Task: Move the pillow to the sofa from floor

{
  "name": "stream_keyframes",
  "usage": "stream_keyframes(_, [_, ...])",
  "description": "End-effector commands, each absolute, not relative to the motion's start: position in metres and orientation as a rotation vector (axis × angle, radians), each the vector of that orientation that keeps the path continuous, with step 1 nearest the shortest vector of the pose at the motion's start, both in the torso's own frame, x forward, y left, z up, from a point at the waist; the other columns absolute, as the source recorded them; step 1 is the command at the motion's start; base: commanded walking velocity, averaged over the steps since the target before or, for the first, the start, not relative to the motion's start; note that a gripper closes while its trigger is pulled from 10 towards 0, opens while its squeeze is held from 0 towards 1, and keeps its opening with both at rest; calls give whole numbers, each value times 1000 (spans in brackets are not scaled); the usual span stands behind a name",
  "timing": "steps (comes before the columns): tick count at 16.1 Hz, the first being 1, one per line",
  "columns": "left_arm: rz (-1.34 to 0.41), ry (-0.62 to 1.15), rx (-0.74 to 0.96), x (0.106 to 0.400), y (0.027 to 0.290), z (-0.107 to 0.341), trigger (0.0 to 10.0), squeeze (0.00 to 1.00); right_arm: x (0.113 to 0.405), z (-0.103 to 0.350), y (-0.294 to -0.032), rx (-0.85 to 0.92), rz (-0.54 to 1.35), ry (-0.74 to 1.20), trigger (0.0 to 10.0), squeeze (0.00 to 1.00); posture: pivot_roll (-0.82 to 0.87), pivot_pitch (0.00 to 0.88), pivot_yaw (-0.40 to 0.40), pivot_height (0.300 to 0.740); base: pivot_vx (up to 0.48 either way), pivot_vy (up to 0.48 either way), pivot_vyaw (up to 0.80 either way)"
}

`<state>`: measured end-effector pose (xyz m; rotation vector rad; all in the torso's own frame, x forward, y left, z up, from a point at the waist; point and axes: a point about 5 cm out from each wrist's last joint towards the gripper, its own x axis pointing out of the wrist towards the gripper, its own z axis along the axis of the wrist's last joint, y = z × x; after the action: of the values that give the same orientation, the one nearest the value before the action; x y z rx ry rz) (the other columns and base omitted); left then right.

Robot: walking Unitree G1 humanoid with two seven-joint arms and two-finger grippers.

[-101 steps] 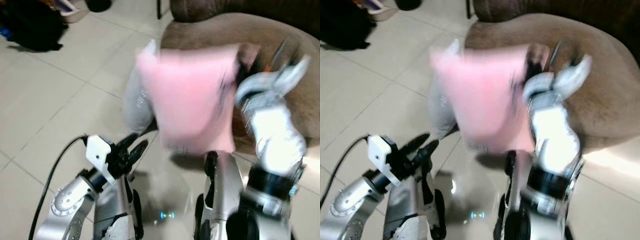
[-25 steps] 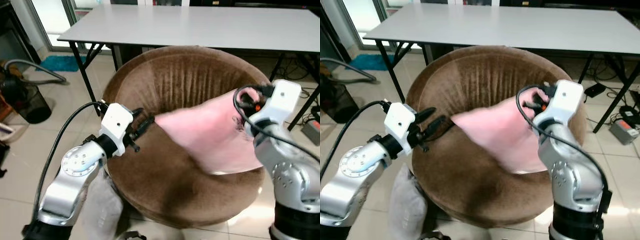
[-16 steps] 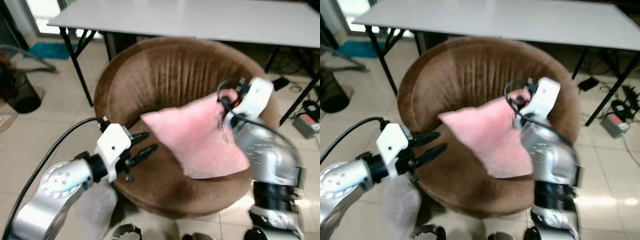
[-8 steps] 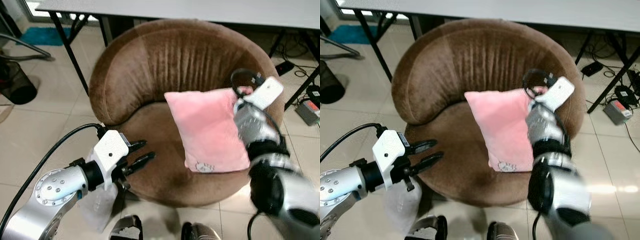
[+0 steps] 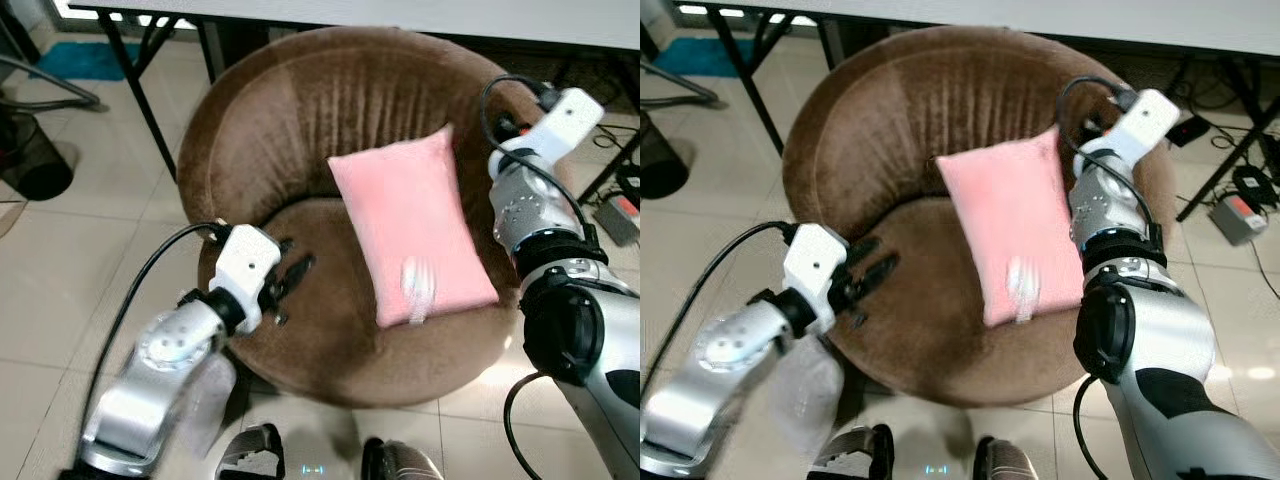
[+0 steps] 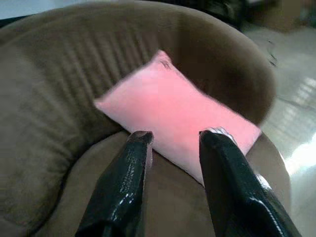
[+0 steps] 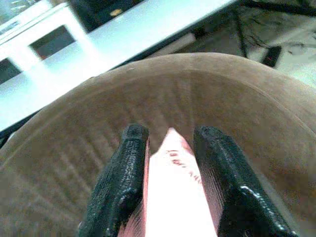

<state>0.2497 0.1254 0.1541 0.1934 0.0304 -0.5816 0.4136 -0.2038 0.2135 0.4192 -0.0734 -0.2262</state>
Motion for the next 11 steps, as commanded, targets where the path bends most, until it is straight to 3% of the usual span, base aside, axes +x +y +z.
stream_keyframes(1, [-506, 38, 199, 243, 141, 152, 10000, 0, 414, 217, -201, 373, -188, -102, 10000, 0, 141, 144, -22, 740, 0, 0, 0])
stream_keyframes(3, [-457, 30, 214, 230, 157, 154, 10000, 0, 406, 200, -198, 308, -161, -91, 10000, 0, 89, 101, 4, 740, 0, 0, 0])
stream_keyframes(6, [-386, 27, 240, 237, 158, 154, 10000, 0, 382, 170, -194, 267, -148, -25, 10000, 0, 55, 69, 19, 740, 0, 0, 0])
stream_keyframes(10, [-390, -25, 222, 259, 150, 165, 10000, 0, 315, 145, -173, 240, -76, 45, 10000, 0, 29, 23, 25, 740, 0, 0, 0])
stream_keyframes(11, [-380, -21, 207, 260, 149, 164, 10000, 0, 284, 138, -158, 202, -32, 81, 10000, 0, 26, 19, 25, 740, 0, 0, 0])
